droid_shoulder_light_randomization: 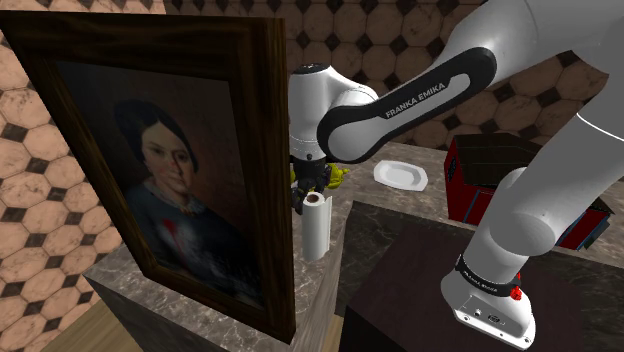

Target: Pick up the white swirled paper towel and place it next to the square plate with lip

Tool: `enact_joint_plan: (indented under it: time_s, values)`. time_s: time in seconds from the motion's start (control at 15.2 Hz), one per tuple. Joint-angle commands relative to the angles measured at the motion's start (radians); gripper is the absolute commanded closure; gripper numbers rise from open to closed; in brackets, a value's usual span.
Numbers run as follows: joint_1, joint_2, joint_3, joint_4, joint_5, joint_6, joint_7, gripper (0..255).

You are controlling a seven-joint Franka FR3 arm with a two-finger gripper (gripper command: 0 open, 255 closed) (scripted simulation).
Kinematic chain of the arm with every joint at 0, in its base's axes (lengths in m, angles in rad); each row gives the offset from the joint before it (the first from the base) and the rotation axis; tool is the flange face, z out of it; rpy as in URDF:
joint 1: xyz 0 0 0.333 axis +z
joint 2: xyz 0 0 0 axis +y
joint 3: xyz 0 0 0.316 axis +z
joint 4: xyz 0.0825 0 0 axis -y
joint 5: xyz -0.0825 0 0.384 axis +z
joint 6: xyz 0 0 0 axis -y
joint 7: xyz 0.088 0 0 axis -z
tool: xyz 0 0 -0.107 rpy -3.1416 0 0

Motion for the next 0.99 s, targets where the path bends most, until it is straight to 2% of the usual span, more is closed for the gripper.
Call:
enact_joint_plan:
  time_s: [0.0, 0.92]
  values:
    - [-0.001, 0.0, -0.001, -0.002, 0.0, -0.001, -0.001, 255]
    - [0.004, -0.075, -0.029, 0.126, 0.025, -0.197, -0.035, 255]
